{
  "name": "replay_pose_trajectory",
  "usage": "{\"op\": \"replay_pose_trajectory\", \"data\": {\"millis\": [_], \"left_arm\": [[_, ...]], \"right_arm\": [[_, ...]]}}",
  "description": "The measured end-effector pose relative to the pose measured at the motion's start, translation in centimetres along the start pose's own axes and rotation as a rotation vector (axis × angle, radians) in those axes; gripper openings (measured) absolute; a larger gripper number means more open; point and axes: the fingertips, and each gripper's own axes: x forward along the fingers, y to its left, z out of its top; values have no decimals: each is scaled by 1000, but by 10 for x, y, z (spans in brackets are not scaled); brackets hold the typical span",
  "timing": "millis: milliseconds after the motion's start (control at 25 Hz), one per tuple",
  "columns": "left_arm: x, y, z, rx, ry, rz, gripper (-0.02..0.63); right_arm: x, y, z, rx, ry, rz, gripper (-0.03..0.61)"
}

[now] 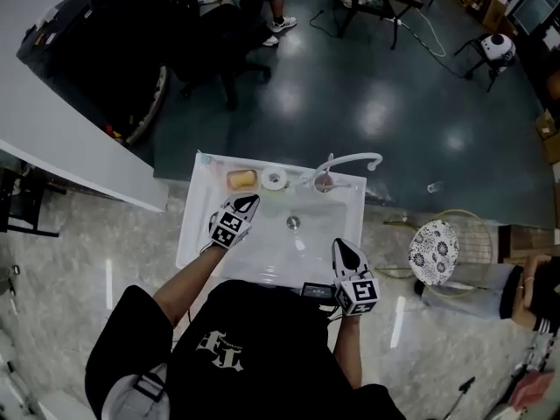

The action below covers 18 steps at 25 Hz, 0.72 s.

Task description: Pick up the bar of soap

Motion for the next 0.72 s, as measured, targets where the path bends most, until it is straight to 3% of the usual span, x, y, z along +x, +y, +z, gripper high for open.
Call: {"op": "replay_pose_trajectory", "data": {"millis": [160, 360, 520, 720], "left_arm": [[31, 35, -48, 68, 204, 31, 18], [65, 71, -92, 148, 410, 10, 142], [85, 98, -112, 222, 518, -7, 175], [104, 113, -131, 240, 591, -8, 176]], "right_arm": [[11, 9, -7, 6, 28, 9, 3], [19, 16, -12, 7, 64, -1, 3], [31, 23, -16, -56, 118, -48, 3], [34, 30, -28, -23, 154, -82, 3]]}}
